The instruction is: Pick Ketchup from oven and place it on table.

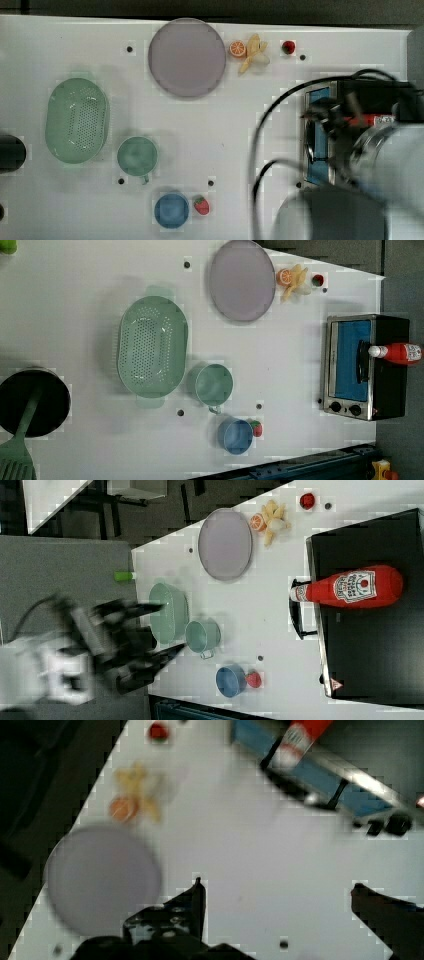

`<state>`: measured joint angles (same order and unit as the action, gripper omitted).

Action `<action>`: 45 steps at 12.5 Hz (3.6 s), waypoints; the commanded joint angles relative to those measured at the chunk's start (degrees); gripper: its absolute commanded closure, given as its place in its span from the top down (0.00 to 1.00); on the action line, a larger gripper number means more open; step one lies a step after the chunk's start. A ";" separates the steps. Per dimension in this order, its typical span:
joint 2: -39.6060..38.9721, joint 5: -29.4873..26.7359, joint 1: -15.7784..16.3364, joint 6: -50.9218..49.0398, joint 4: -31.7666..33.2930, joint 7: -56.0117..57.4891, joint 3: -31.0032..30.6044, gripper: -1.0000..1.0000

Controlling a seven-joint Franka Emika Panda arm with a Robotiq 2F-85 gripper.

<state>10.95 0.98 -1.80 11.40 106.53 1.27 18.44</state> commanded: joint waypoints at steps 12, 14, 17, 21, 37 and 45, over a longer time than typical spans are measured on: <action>-27.37 -9.59 -2.19 20.23 -5.37 -2.20 18.74 1.00; -30.75 -14.73 -3.08 21.23 -5.47 -2.20 18.84 1.00; -34.18 -15.40 -3.97 23.31 -5.52 -2.20 18.82 1.00; -36.45 -16.30 -4.25 25.36 -5.11 -2.20 18.63 0.96; -25.66 -12.72 4.83 -1.19 -24.31 -1.34 14.62 0.63; -22.81 -10.25 13.49 -9.44 -20.75 -1.34 1.64 0.63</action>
<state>-8.14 -9.59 10.96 2.22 84.15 1.28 20.98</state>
